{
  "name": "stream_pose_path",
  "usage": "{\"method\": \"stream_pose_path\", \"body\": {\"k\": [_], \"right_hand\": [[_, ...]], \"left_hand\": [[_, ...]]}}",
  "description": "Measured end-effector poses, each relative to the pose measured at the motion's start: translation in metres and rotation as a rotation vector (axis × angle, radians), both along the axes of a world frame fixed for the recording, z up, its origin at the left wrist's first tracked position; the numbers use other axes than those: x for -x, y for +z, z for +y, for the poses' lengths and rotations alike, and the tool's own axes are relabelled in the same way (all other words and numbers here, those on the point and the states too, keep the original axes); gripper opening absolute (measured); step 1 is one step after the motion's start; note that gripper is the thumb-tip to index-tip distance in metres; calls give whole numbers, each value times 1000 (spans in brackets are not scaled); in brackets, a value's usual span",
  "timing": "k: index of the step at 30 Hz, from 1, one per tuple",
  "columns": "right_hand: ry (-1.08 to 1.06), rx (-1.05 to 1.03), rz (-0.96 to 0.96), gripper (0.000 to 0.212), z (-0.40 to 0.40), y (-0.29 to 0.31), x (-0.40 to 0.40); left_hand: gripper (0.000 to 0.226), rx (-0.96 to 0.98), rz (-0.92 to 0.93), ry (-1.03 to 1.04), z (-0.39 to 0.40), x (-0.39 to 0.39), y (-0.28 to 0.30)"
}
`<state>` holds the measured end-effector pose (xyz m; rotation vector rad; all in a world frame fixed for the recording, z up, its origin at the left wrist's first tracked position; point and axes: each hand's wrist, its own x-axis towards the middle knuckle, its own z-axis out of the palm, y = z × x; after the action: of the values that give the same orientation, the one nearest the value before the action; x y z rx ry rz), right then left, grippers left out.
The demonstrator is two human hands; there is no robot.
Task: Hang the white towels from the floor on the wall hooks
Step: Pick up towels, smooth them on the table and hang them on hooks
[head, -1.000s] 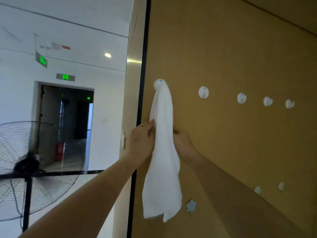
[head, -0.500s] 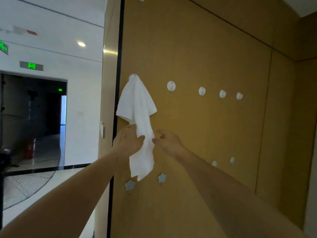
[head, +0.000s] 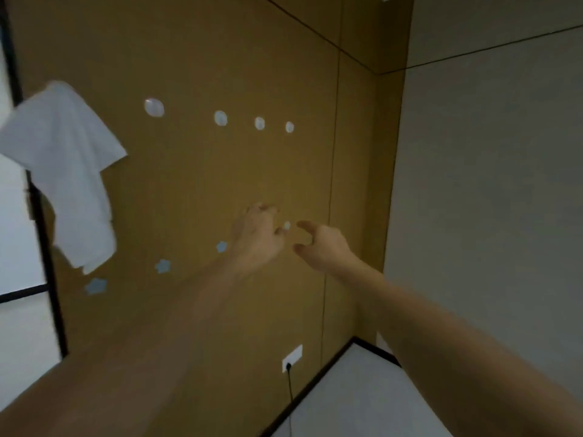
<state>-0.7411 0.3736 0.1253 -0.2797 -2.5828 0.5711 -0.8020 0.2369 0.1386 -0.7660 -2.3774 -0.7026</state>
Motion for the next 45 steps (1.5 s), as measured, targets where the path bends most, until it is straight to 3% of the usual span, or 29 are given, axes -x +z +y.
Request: {"method": "stream_pose_path", "body": {"k": [11,26,31,38,45], "right_hand": [[-618,10,-78,62,257,-61,-273],[-1349,277,-199,63,506,-169,-664],[-1550,416,-194,61,538,-217,-784],[-1776,668,-124,61,541,-308,-955],[-1886,915,-75,60,557,-399,-1133]], "left_hand": [[50,180,15,-606,310,-200,-51],[54,469,9,-1312,675,-556,-159],[52,589,-28,-1516,748,-681,-209],[51,788,71,-1725,798,-863,-293],[50,987,33,-1783,845,-1038,-382]]}}
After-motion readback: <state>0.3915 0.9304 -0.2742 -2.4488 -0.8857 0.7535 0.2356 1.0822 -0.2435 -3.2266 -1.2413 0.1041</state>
